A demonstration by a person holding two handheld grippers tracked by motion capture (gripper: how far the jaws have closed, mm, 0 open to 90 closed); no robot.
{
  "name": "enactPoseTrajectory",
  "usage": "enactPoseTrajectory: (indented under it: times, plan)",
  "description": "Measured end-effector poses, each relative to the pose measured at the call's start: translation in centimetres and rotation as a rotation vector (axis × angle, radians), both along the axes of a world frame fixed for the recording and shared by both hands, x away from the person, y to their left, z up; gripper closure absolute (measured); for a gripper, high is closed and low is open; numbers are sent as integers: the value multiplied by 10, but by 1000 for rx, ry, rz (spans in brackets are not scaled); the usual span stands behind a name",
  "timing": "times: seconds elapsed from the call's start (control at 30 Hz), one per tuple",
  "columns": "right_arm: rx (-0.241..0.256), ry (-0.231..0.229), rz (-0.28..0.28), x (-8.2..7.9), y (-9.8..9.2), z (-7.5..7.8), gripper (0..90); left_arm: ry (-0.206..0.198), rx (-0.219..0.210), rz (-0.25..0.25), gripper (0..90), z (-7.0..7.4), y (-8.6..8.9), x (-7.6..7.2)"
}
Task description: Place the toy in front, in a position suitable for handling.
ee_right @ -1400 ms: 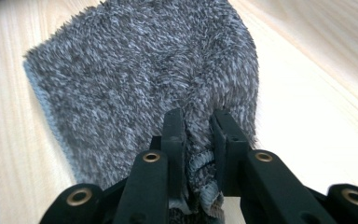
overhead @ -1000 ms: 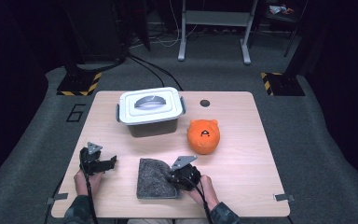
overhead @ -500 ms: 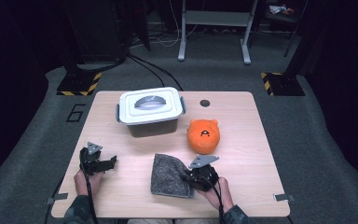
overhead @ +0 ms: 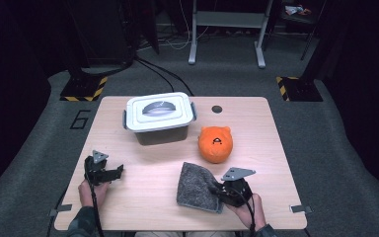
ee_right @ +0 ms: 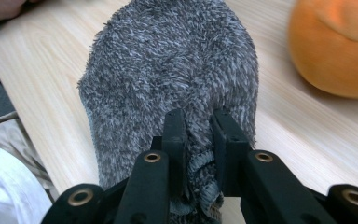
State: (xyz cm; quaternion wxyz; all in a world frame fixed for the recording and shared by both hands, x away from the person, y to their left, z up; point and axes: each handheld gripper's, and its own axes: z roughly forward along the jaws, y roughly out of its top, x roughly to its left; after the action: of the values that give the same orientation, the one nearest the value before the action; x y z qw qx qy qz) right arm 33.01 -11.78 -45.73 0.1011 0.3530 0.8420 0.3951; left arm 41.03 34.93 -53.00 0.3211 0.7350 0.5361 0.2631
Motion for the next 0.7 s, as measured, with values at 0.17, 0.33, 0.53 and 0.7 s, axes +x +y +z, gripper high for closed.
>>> enactPoseTrajectory:
  times: [0.17, 0.33, 0.53, 0.7]
  plan:
    - [-4, 1, -52, -5, -23, 0, 768, 0, 0, 0, 154, 0, 0, 0]
    - [-10, 6, -90, -12, -40, 0, 767, 1, -1, 1, 154, 0, 0, 0]
    - [-19, 12, -134, -17, -59, -2, 767, 1, 0, 1, 154, 0, 0, 0]
    - [-19, 16, -181, -22, -73, -2, 766, 0, 1, 1, 155, 0, 0, 0]
